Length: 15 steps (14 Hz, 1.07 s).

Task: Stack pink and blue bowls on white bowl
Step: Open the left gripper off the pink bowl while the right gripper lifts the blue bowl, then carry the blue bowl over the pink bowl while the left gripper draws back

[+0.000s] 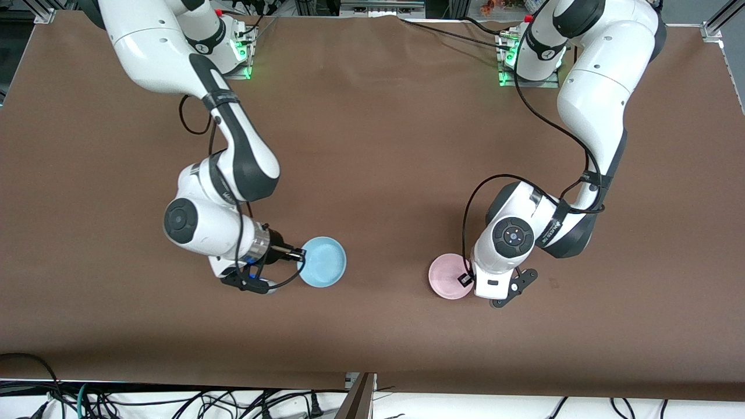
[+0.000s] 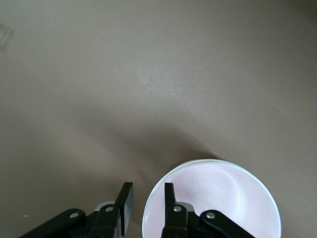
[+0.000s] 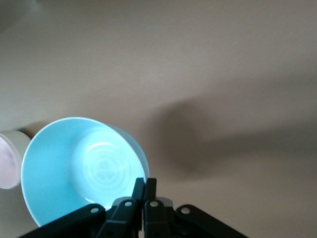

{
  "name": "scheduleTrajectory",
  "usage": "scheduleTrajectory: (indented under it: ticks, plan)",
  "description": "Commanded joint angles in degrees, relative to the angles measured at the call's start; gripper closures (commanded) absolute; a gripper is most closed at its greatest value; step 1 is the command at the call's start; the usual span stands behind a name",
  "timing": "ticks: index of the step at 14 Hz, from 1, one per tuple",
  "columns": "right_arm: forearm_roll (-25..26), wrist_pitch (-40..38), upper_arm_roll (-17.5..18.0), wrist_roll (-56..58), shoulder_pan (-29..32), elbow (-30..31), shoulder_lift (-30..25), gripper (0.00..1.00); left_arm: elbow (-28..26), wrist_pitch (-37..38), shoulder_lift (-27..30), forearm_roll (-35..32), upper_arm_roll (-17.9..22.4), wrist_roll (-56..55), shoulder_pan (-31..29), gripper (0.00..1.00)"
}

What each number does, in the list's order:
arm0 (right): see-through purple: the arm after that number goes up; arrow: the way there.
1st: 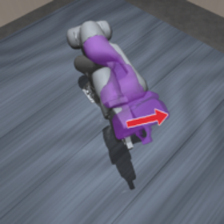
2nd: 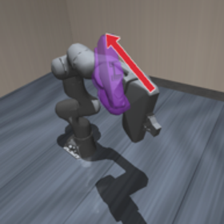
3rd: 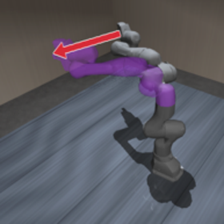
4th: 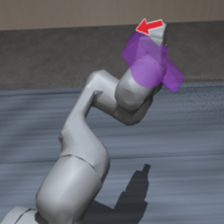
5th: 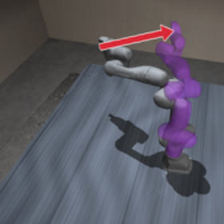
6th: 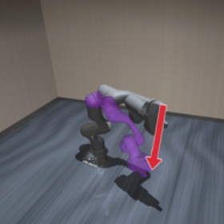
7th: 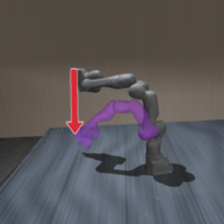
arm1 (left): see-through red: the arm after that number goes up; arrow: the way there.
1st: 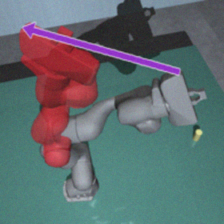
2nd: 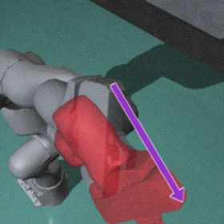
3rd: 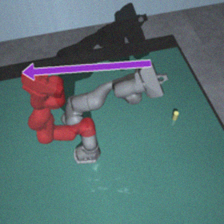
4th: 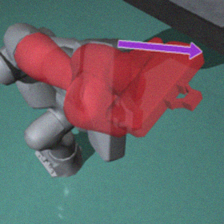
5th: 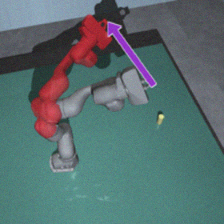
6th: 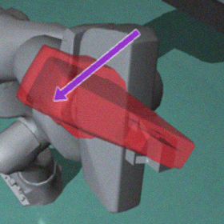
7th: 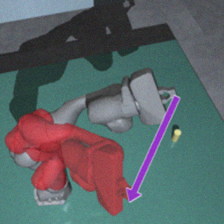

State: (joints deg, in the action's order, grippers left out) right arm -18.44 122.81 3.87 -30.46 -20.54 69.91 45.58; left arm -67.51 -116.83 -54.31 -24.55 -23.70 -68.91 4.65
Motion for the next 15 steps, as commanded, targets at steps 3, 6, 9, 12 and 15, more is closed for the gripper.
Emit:
scheduleTrajectory:
  ticks: [3,6,9,12,15]
  plan:
    - [-2.6,5.3,2.1,-10.1,-2.1,-4.0,3.2,1.00,1.2,7.0,3.3,3.5,0.0,7.6,-1.0,0.67]
    - [-2.8,12.3,4.8,-18.3,-4.1,-6.1,5.8,1.00,1.1,11.5,6.6,6.7,0.1,21.0,-6.2,0.68]
    - [-2.7,22.6,4.8,-25.9,-9.3,-6.3,8.4,1.00,-0.1,10.8,6.9,5.7,0.6,30.7,-10.1,0.67]
    - [-2.7,31.1,4.7,-32.4,-13.8,-8.5,11.9,1.00,-3.4,0.9,5.0,2.6,0.9,31.2,-10.9,0.68]
    - [-2.7,36.9,4.7,-35.9,-16.9,-12.3,15.9,1.00,-3.7,-0.7,3.3,2.6,0.9,30.8,-10.2,0.68]
